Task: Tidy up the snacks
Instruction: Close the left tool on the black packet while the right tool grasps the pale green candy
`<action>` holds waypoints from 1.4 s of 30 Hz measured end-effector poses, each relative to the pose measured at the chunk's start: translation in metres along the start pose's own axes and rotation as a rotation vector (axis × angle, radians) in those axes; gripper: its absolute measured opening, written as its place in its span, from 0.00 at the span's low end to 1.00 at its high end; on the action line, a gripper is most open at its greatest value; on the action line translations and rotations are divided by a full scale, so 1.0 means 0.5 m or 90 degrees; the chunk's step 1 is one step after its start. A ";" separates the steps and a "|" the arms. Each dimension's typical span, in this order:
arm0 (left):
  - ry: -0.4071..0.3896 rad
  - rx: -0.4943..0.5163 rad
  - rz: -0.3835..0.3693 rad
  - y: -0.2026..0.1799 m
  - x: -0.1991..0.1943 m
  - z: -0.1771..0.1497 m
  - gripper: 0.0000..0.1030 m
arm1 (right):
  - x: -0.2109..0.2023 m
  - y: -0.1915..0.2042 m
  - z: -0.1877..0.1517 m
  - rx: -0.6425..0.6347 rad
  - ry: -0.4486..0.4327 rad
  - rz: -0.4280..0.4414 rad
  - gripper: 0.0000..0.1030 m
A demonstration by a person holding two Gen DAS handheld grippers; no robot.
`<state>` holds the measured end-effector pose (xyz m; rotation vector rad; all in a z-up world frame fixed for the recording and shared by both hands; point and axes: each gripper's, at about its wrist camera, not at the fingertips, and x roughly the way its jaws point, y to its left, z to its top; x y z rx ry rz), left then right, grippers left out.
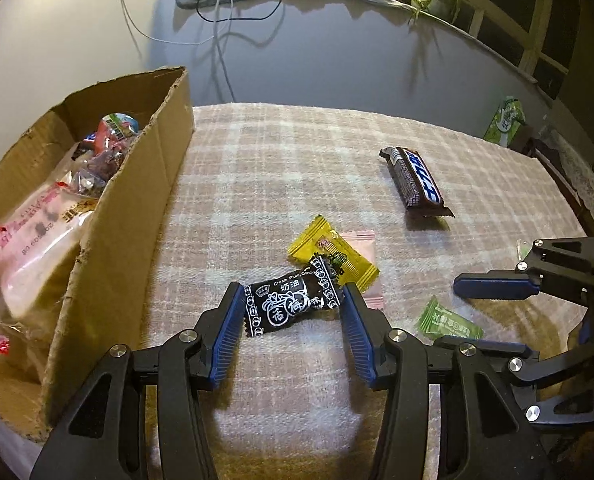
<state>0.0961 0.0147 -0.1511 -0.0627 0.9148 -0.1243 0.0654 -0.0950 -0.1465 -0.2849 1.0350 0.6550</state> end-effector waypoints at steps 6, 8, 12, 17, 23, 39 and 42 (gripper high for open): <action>-0.003 -0.005 -0.005 0.002 -0.001 0.002 0.37 | 0.000 0.004 0.003 -0.004 0.002 0.002 0.22; -0.006 0.004 -0.004 -0.004 -0.003 0.001 0.30 | -0.001 0.005 0.002 -0.004 0.002 0.002 0.22; -0.011 0.018 0.004 -0.011 -0.004 0.002 0.28 | -0.002 0.003 0.002 0.004 0.001 0.003 0.22; -0.006 0.026 0.022 -0.018 0.000 0.005 0.36 | -0.005 0.000 0.000 0.006 0.003 0.001 0.22; 0.004 0.013 0.027 -0.009 0.008 0.008 0.51 | -0.005 0.000 0.000 0.006 0.000 0.005 0.22; 0.000 -0.025 0.006 -0.013 0.005 0.001 0.33 | -0.013 -0.018 -0.009 0.010 -0.019 0.018 0.22; -0.003 -0.019 0.010 -0.018 0.003 -0.002 0.33 | -0.016 -0.019 -0.011 0.017 -0.021 0.018 0.22</action>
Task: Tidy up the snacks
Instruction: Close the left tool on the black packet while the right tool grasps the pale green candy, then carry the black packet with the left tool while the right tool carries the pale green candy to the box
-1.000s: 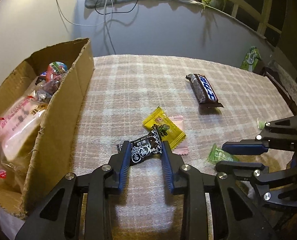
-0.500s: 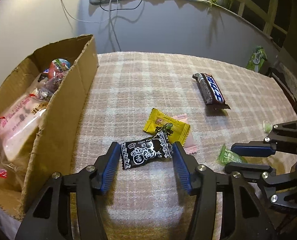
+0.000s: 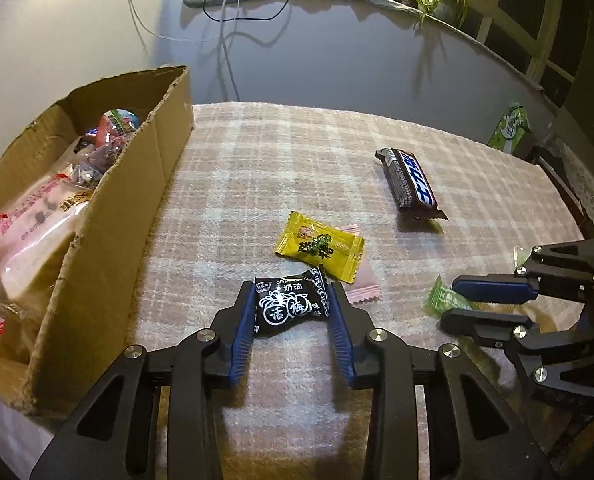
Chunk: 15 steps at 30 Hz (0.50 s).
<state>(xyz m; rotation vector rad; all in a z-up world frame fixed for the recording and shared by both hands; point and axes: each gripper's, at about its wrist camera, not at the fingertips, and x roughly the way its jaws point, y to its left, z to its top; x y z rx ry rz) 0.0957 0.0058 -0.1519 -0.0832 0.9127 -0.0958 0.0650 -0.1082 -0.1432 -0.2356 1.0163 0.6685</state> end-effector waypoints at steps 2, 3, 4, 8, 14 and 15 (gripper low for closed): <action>0.000 -0.003 -0.004 0.002 -0.002 0.000 0.32 | -0.002 -0.001 -0.001 0.005 -0.001 -0.001 0.22; 0.001 -0.005 -0.008 0.002 -0.003 0.000 0.32 | -0.004 -0.002 -0.002 0.006 -0.001 -0.002 0.22; 0.001 -0.006 -0.011 0.003 -0.005 -0.001 0.32 | -0.005 -0.003 -0.003 0.008 -0.002 -0.002 0.22; -0.007 -0.015 -0.024 0.004 -0.020 -0.006 0.32 | -0.016 -0.003 -0.003 0.019 -0.009 -0.005 0.22; -0.029 -0.019 -0.044 0.006 -0.057 -0.008 0.32 | -0.038 0.007 0.008 0.020 -0.021 -0.013 0.22; -0.033 -0.022 -0.047 0.007 -0.064 -0.007 0.32 | -0.041 0.010 0.010 0.018 -0.022 -0.015 0.22</action>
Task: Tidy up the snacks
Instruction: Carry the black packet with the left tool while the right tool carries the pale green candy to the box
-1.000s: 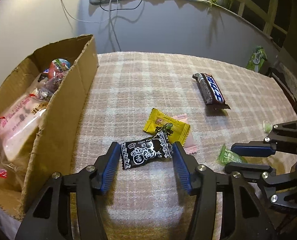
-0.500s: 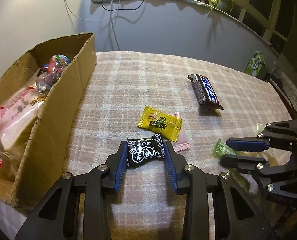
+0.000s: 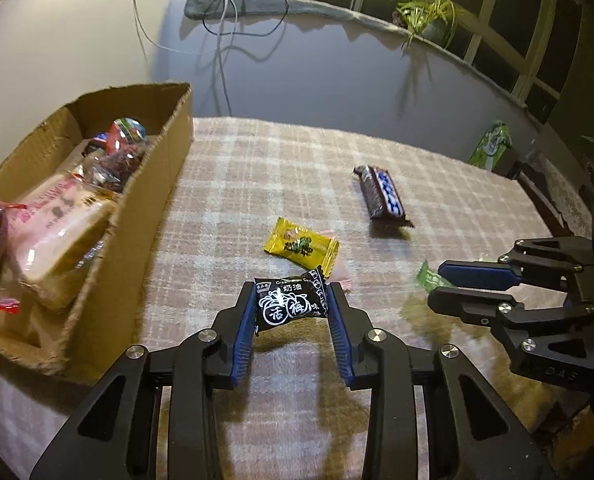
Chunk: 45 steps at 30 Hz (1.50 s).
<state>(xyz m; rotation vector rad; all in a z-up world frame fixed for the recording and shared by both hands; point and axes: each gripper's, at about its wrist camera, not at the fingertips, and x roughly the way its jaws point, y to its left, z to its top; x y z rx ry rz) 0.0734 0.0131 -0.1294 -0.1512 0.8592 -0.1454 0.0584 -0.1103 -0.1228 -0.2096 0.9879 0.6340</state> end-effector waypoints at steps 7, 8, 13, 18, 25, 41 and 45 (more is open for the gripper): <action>-0.041 -0.008 -0.012 0.017 -0.055 0.015 0.32 | -0.023 0.017 0.029 -0.007 -0.017 -0.013 0.22; -0.046 -0.011 -0.012 0.023 -0.063 0.017 0.32 | -0.026 0.020 0.036 -0.009 -0.020 -0.016 0.22; -0.070 -0.025 -0.009 0.054 -0.094 0.028 0.32 | -0.037 0.029 0.072 -0.013 -0.037 -0.023 0.22; -0.092 -0.033 0.003 0.095 -0.126 0.040 0.32 | -0.037 0.044 0.121 -0.021 -0.053 -0.024 0.22; -0.124 -0.054 0.031 0.167 -0.156 0.066 0.32 | -0.020 0.067 0.201 -0.033 -0.072 -0.011 0.22; -0.138 -0.050 0.079 0.251 -0.144 0.111 0.32 | 0.085 0.141 0.338 -0.064 -0.068 0.038 0.22; -0.141 -0.052 0.086 0.262 -0.140 0.118 0.32 | 0.114 0.150 0.364 -0.075 -0.061 0.046 0.22</action>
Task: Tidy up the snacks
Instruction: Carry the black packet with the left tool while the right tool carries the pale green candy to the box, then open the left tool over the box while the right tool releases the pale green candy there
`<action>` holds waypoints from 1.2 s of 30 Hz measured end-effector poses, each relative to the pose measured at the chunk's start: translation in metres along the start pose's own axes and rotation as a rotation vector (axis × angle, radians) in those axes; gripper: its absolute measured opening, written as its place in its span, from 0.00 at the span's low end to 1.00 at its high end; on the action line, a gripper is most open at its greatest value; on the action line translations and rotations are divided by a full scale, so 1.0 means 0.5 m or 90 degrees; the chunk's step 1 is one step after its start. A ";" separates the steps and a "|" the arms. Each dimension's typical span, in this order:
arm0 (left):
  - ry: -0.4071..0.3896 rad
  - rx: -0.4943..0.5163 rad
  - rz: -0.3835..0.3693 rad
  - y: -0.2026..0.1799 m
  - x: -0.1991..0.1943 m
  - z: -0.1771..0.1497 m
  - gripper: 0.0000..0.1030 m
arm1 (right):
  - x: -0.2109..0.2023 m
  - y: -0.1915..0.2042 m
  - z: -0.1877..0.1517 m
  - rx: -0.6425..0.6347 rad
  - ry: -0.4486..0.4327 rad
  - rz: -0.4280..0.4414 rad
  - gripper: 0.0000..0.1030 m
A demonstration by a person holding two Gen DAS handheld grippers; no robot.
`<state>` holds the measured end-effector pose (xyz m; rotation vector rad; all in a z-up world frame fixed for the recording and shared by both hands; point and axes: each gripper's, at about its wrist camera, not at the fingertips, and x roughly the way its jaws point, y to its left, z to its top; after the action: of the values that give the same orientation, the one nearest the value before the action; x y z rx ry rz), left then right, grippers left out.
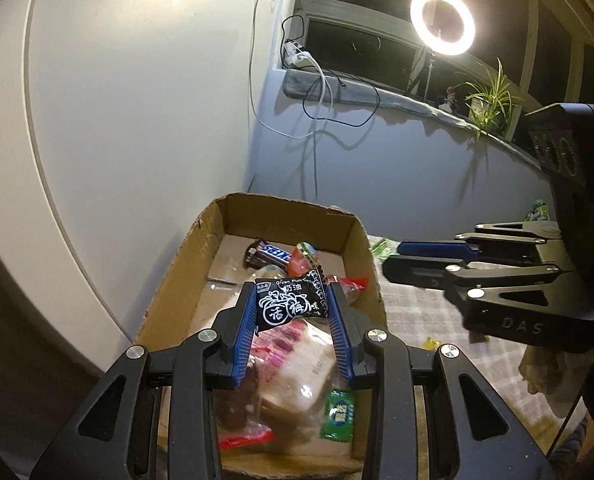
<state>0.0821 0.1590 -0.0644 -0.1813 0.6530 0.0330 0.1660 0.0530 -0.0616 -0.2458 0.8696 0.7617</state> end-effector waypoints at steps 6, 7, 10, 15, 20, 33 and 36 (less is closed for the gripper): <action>-0.002 -0.006 0.008 0.016 0.007 0.008 0.32 | 0.044 0.001 0.022 -0.005 0.012 0.012 0.22; -0.001 -0.007 0.009 0.018 0.008 0.008 0.32 | 0.052 0.000 0.025 -0.005 0.014 0.014 0.22; 0.003 -0.009 0.013 0.024 0.010 0.008 0.33 | 0.067 -0.004 0.029 -0.004 0.021 0.021 0.22; 0.002 -0.014 0.013 0.028 0.011 0.009 0.35 | 0.085 -0.005 0.035 -0.004 0.028 0.023 0.22; 0.001 -0.016 0.019 0.029 0.011 0.010 0.36 | 0.092 -0.003 0.039 -0.006 0.031 0.026 0.22; -0.002 -0.014 0.030 0.024 0.005 0.007 0.57 | 0.078 -0.017 0.044 -0.004 0.010 -0.026 0.78; -0.002 -0.014 0.030 0.021 0.002 0.005 0.57 | 0.070 -0.022 0.042 -0.002 0.007 -0.037 0.81</action>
<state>0.0836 0.1698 -0.0646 -0.1869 0.6537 0.0855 0.2001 0.0729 -0.0761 -0.2775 0.8683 0.7081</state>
